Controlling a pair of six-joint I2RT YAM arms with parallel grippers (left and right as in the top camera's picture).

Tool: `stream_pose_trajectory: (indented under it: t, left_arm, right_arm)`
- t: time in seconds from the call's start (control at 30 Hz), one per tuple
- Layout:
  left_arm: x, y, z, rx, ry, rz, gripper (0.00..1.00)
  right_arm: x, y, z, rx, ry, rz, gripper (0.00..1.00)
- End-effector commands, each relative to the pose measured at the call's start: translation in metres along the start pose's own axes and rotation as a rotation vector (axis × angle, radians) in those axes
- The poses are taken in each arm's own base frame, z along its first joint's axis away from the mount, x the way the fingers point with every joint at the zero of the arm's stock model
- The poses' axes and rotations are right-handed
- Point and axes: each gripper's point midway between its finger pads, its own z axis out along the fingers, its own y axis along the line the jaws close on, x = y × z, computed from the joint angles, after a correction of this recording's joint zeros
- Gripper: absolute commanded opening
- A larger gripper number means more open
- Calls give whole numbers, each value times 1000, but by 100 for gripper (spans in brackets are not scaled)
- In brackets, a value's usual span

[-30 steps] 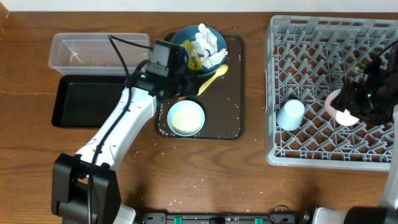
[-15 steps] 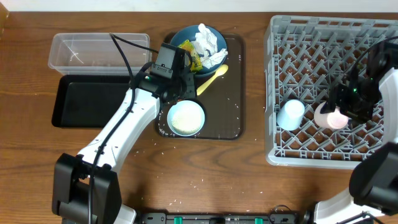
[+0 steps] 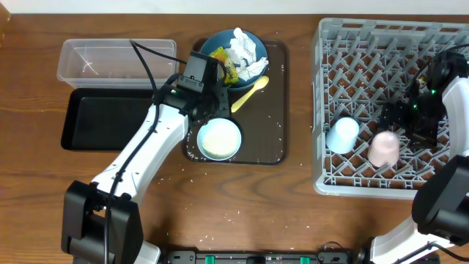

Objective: Sort waste into correct bins and load items into the dishwasher rack
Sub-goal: 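Grasp the light-blue rice bowl rim with the left gripper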

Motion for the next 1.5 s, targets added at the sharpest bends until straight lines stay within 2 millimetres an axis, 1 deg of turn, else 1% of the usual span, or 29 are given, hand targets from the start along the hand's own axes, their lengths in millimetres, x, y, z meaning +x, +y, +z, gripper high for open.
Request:
stream_pose_trajectory:
  t: [0.0, 0.07, 0.17, 0.3, 0.37, 0.43, 0.53, 0.6, 0.67, 0.73, 0.83, 0.87, 0.93, 1.03, 1.13, 1.23, 1.37, 1.47]
  left_arm:
    - [0, 1, -2, -11, -6, 11, 37]
    - [0, 1, -2, -11, -6, 11, 37]
    - [0, 1, -2, -11, -6, 11, 36]
    - [2, 2, -2, -14, 0, 10, 37]
    - [2, 3, -2, -15, 3, 10, 37]
    - [2, 3, -2, -15, 3, 10, 37]
    - [3, 3, -2, -17, 6, 9, 37]
    - [4, 3, -2, -19, 11, 20, 37]
    - [7, 5, -2, -23, 22, 52, 37]
    - [11, 7, -3, -31, 41, 66, 37]
    - [19, 9, -7, -38, 70, 63, 38]
    - [22, 9, -11, -39, 78, 66, 41]
    - [28, 7, -19, -38, 91, 81, 43]
    - [37, 0, -25, -34, 112, 113, 48]
    - [48, -11, -22, -31, 136, 164, 51]
    - [57, -18, -12, -59, 153, 210, 51]
    - [68, -20, 4, -136, 168, 274, 51]
    - [76, -24, 16, -157, 184, 307, 51]
  right_arm:
    - [-6, -1, -7, 3, -28, 11, 91]
    - [-9, 1, -13, -7, -47, 9, 91]
    - [-17, 10, -31, -45, -88, 2, 91]
    - [-25, 22, -69, -83, -168, -18, 90]
    - [-27, 32, -91, -101, -225, -43, 91]
    - [-26, 45, -112, -125, -287, -78, 93]
    - [-22, 71, -144, -178, -387, -147, 95]
    - [-17, 90, -159, -223, -441, -200, 95]
    - [-10, 114, -172, -267, -492, -276, 96]
    - [-3, 133, -177, -279, -518, -335, 96]
    - [9, 163, -176, -292, -520, -429, 96]
    - [13, 171, -173, -285, -517, -460, 96]
    - [16, 180, -169, -249, -520, -491, 97]
    - [15, 181, -168, -202, -537, -484, 97]
    - [13, 179, -168, -193, -540, -474, 97]
    - [13, 178, -167, -188, -540, -473, 98]
    - [12, 175, -167, -176, -540, -468, 98]
    - [11, 174, -167, -166, -543, -464, 98]
